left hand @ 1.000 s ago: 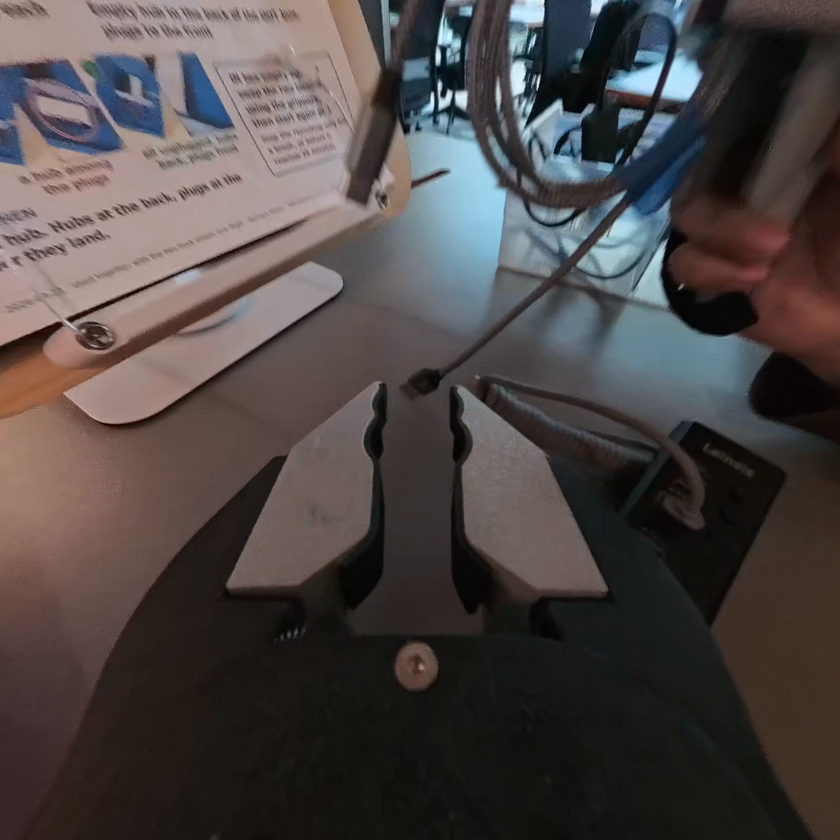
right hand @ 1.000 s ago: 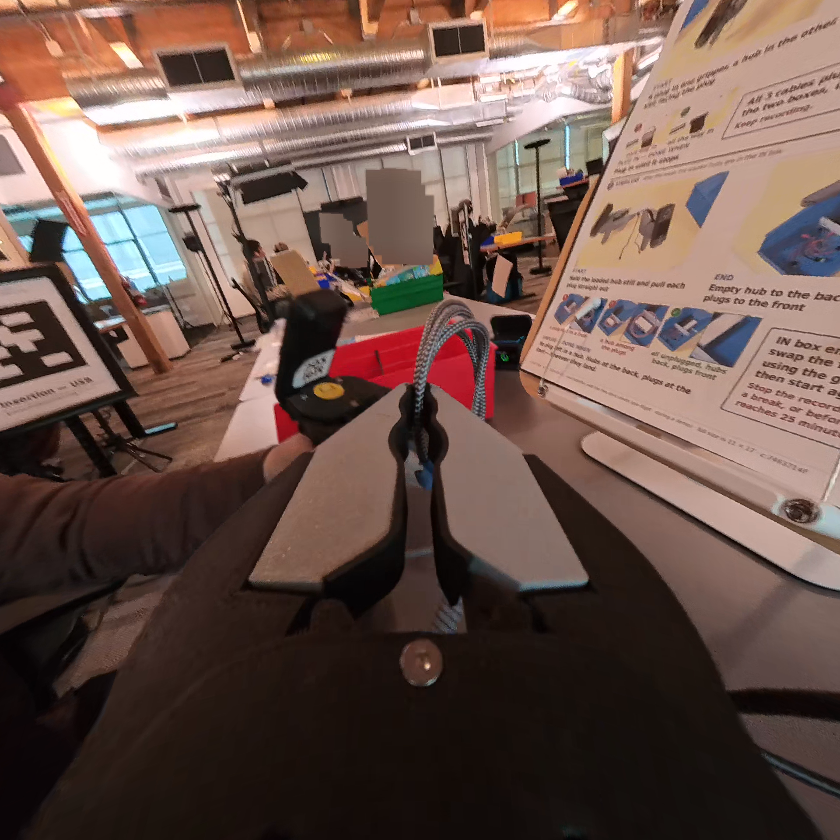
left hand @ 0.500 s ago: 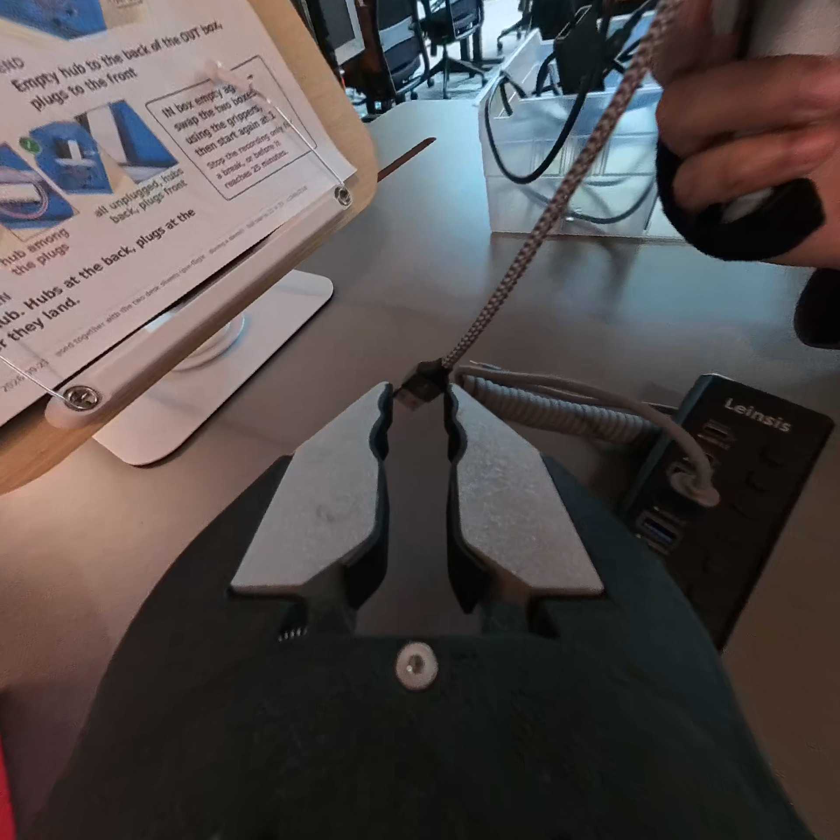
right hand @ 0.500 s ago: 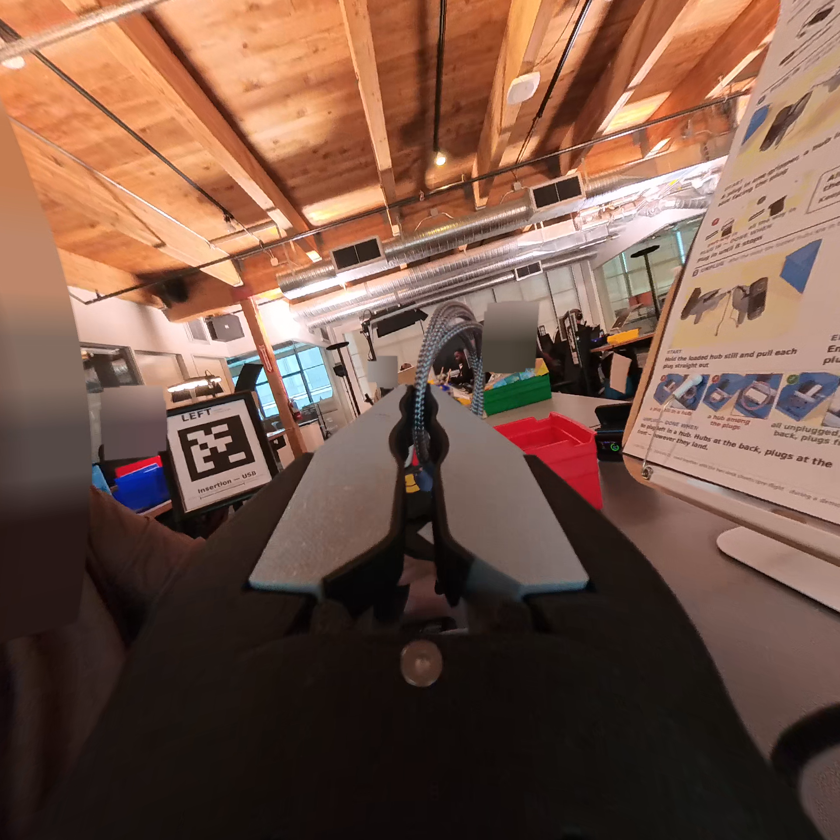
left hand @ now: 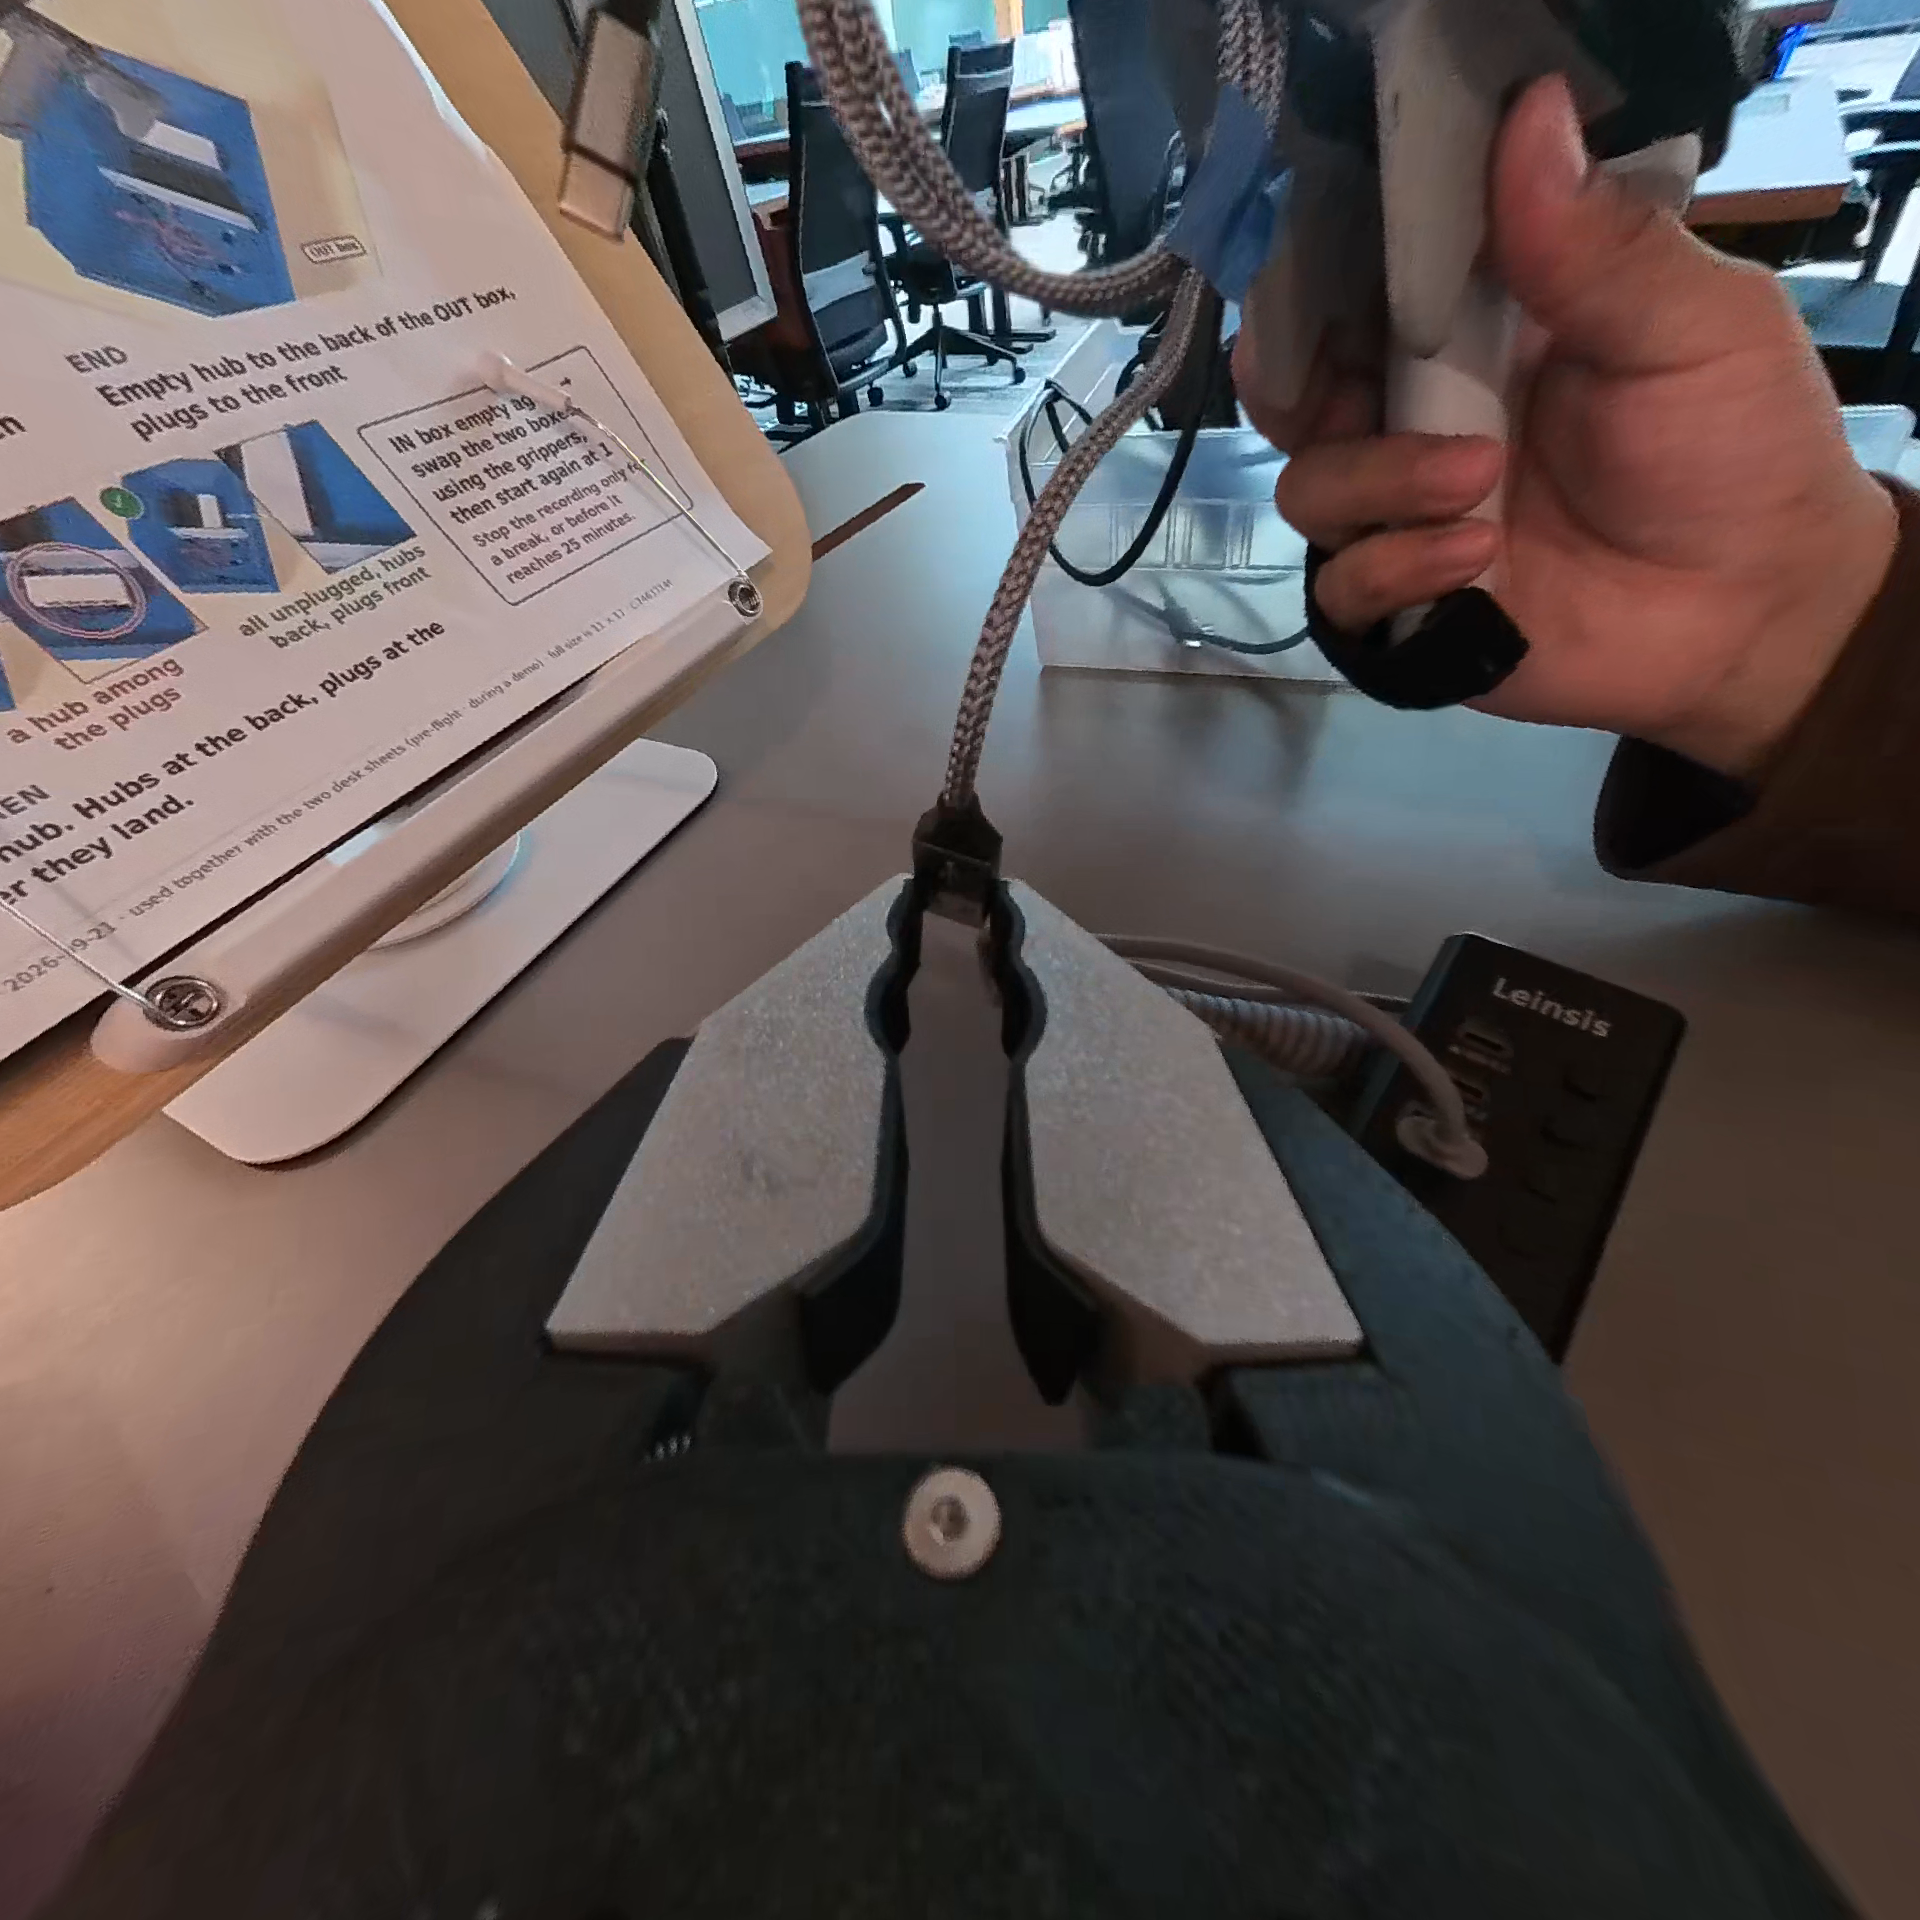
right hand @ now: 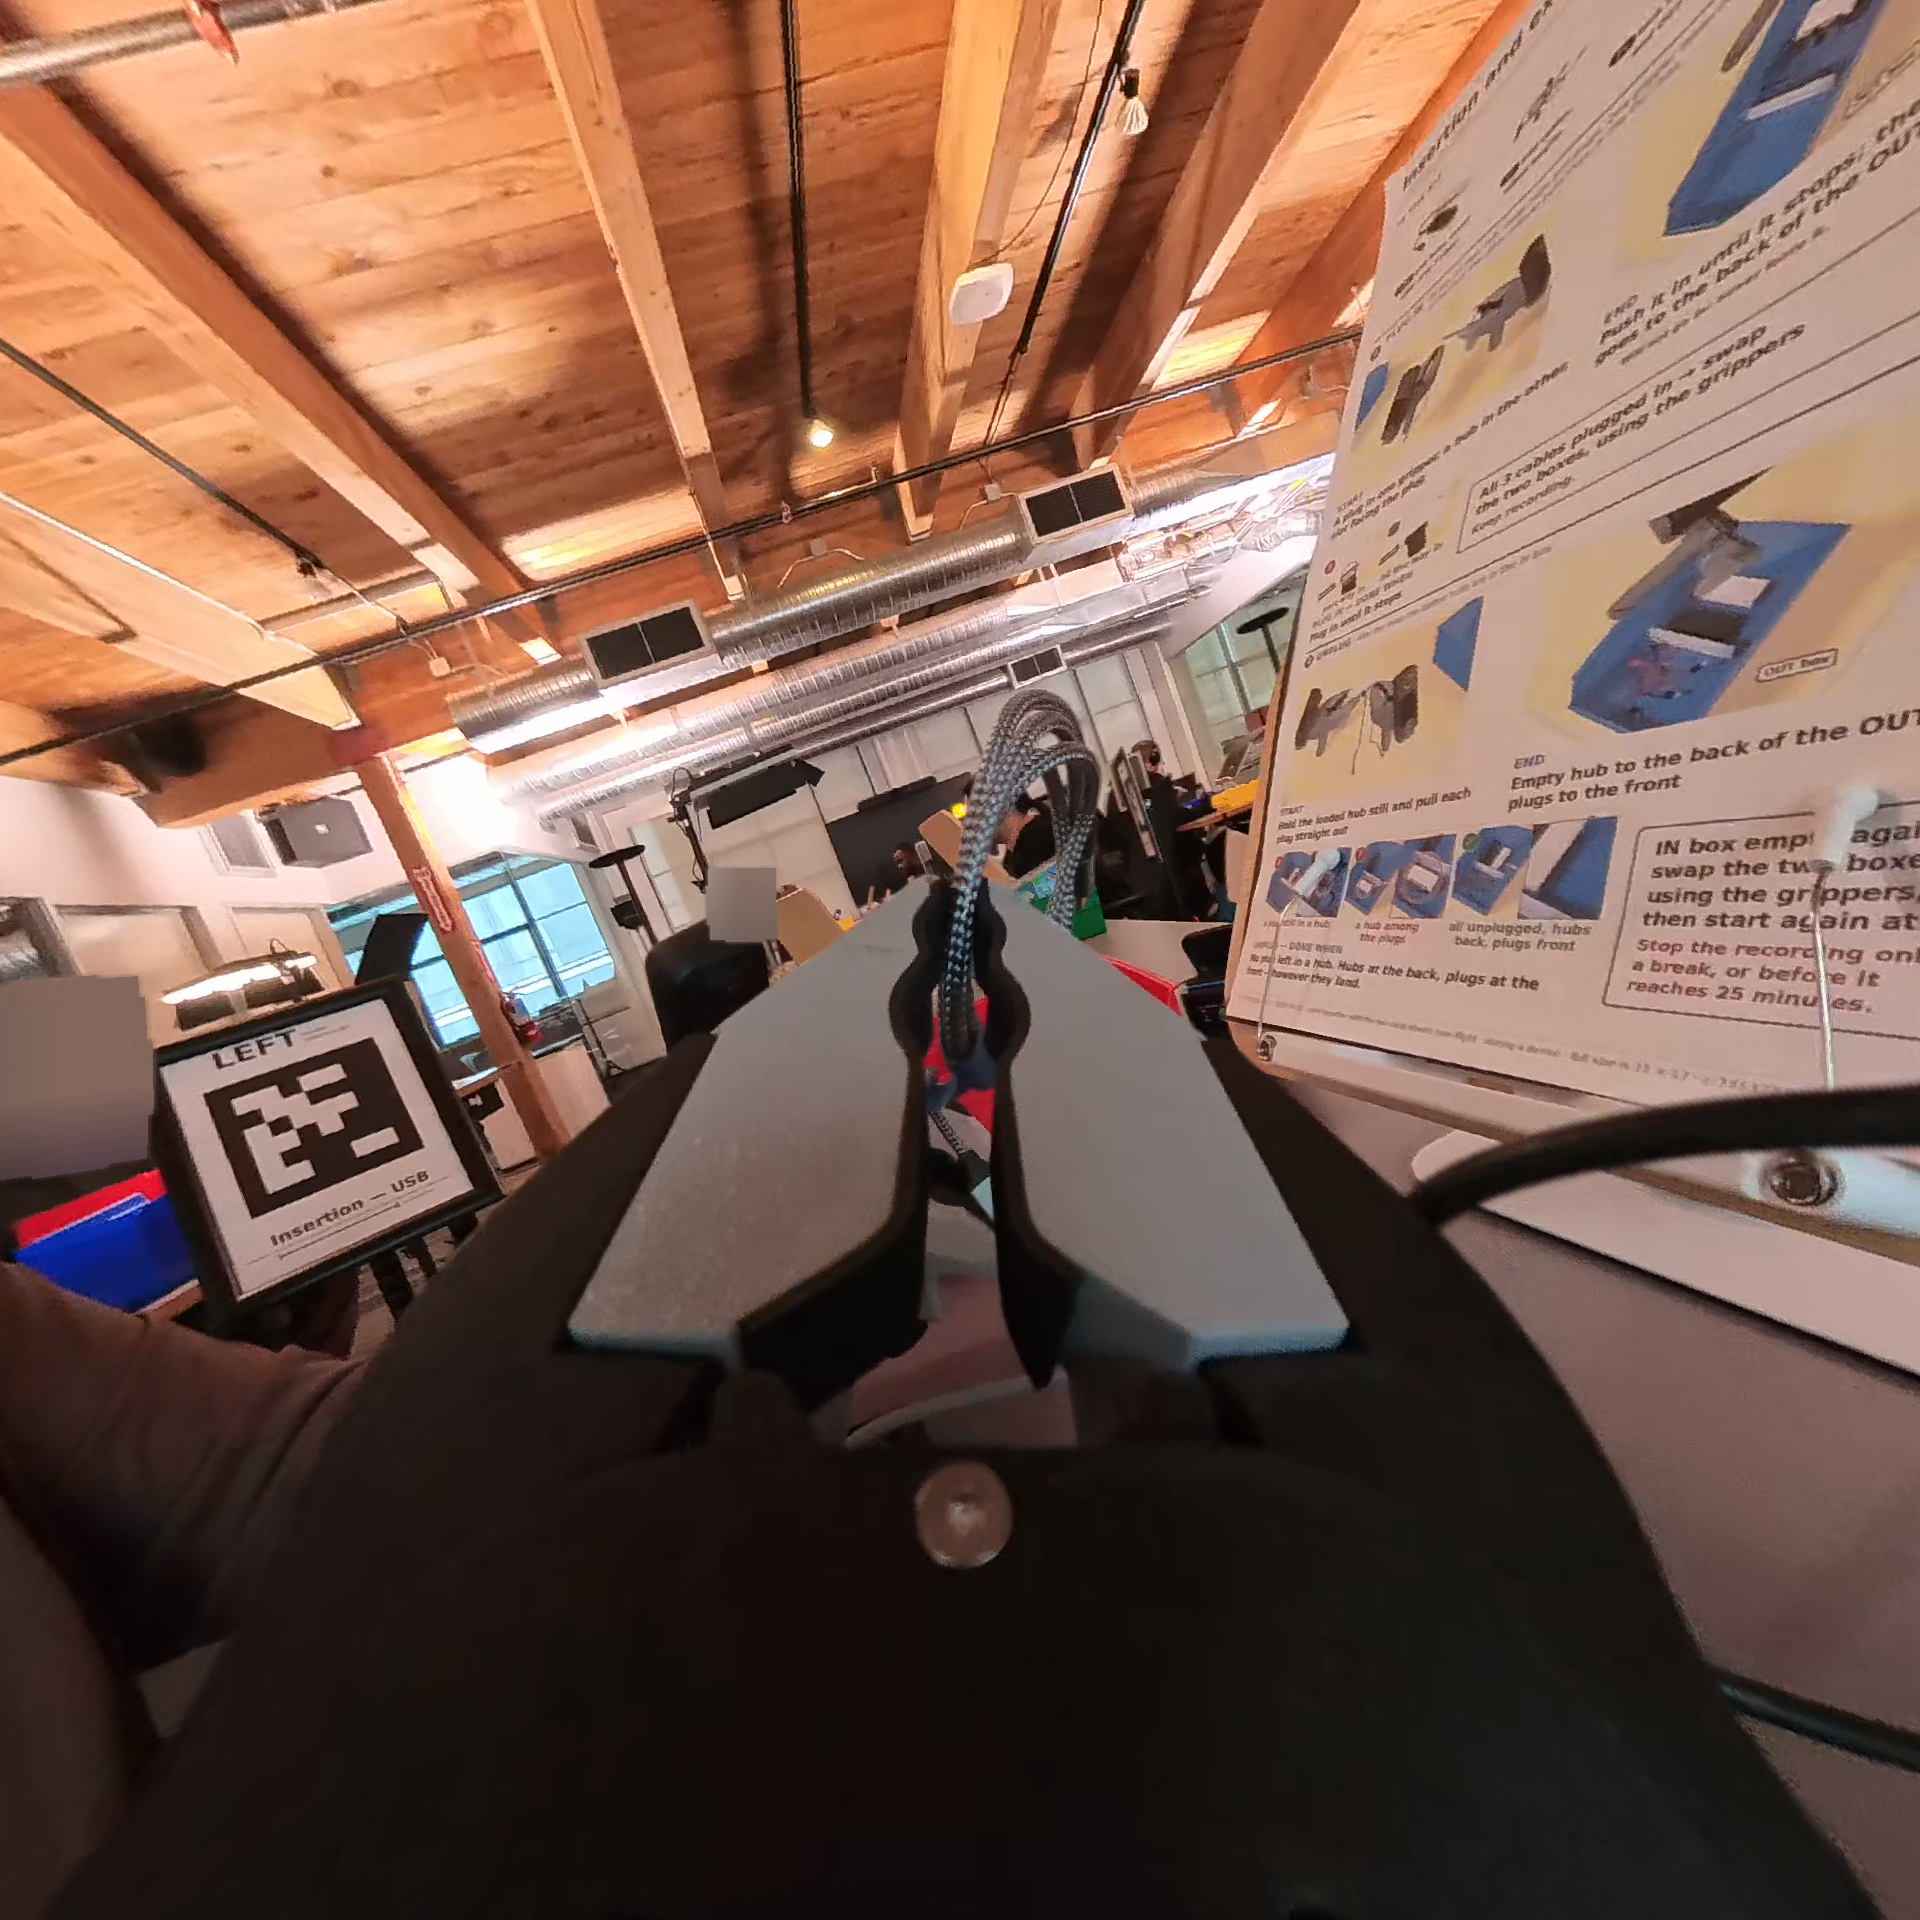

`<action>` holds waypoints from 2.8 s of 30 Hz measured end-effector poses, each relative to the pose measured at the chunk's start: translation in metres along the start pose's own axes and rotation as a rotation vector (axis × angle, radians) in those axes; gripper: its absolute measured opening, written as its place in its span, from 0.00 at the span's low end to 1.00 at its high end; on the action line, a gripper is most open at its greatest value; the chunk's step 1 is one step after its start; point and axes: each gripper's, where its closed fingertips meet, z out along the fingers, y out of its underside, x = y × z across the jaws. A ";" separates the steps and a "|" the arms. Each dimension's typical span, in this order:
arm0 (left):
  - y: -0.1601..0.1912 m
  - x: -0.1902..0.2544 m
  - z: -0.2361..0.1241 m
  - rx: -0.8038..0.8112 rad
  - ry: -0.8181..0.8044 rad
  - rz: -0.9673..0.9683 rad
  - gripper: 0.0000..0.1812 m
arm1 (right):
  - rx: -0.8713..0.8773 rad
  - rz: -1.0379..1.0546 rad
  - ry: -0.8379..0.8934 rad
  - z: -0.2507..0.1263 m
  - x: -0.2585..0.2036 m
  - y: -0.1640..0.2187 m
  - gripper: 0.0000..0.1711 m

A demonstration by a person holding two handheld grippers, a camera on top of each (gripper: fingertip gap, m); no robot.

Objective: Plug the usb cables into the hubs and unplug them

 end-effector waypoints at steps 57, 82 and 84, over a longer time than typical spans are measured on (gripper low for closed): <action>-0.004 0.026 0.001 0.014 0.150 -0.054 0.07 | -0.033 -0.128 0.010 0.013 -0.022 0.002 0.04; -0.059 -0.002 -0.044 0.498 0.798 -1.152 0.06 | -0.301 -0.081 0.422 0.002 0.049 0.048 0.22; -0.057 0.000 -0.042 0.478 0.779 -1.130 0.06 | -0.305 -0.075 0.428 0.001 0.051 0.049 0.23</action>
